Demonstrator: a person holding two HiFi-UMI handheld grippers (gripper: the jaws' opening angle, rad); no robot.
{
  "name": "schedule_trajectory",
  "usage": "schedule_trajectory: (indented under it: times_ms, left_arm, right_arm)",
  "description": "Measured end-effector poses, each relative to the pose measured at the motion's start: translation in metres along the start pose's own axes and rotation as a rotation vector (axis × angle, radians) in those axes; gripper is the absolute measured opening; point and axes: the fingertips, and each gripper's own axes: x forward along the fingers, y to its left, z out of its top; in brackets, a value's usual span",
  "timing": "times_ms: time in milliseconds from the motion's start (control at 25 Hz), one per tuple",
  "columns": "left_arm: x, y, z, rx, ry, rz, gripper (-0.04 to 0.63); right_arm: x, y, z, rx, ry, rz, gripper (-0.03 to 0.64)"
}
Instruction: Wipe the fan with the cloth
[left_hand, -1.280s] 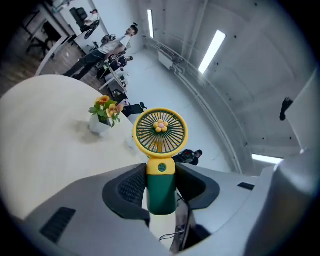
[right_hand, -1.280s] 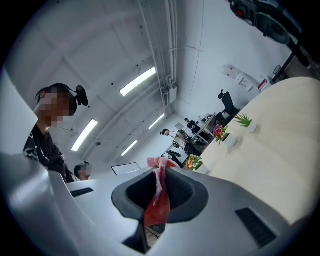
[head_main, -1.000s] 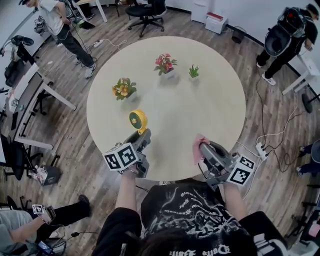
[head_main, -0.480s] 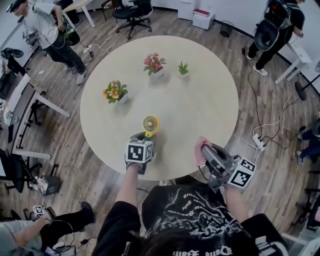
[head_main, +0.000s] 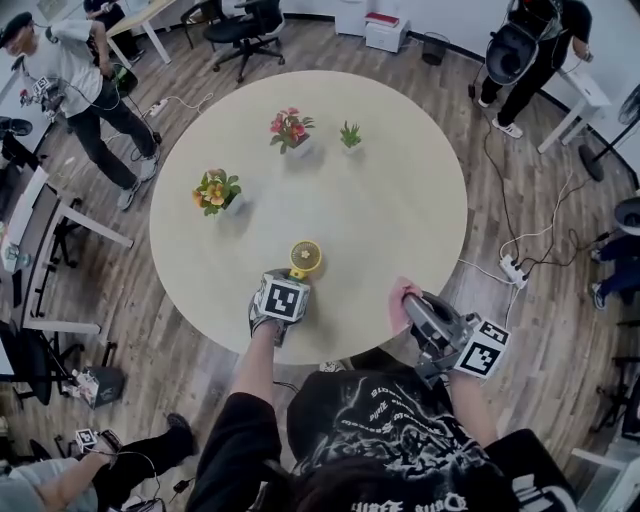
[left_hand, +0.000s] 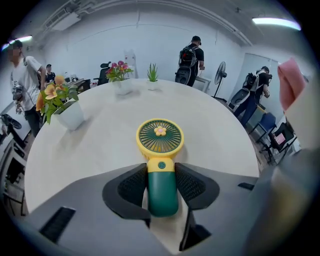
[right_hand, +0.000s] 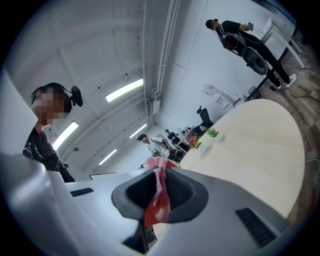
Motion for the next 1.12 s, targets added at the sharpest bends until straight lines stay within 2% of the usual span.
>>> schedule_trajectory:
  times_ms: [280,360,480,520,600,760,840,1000,1120]
  left_arm:
    - [0.010,0.000,0.002,0.017,-0.027,-0.006,0.199]
    - [0.009,0.002,-0.002,-0.026,-0.020,0.005,0.201]
    - [0.004,0.002,-0.012,-0.146,-0.014,0.006,0.275]
    - [0.002,0.002,-0.012,-0.171,-0.025,-0.001,0.302]
    - [-0.005,0.001,-0.011,-0.191,-0.054,-0.002,0.308]
    - [-0.032,0.001,0.000,-0.218,-0.157,0.011,0.316]
    - [-0.048,0.002,0.005,-0.283,-0.225,0.018,0.314]
    - [-0.081,0.009,0.007,-0.469,-0.392,0.027,0.314]
    - [-0.107,0.010,0.004,-0.488,-0.475,0.071,0.314]
  right_arm:
    - [0.003,-0.008,0.000,0.009,0.008,-0.013,0.048]
    - [0.008,-0.010,-0.003,0.009,0.019,-0.010,0.048]
    - [0.013,-0.011,-0.005,0.007,0.027,-0.014,0.048]
    - [0.014,-0.012,-0.005,0.002,0.026,-0.022,0.048]
    - [0.016,-0.017,-0.004,-0.024,0.026,-0.047,0.048]
    - [0.019,-0.027,-0.001,-0.134,0.037,-0.128,0.049]
    - [0.022,-0.034,0.001,-0.228,0.064,-0.188,0.051]
    - [0.037,-0.050,-0.003,-0.479,0.169,-0.290,0.051]
    - [0.049,-0.051,-0.002,-0.533,0.190,-0.294,0.052]
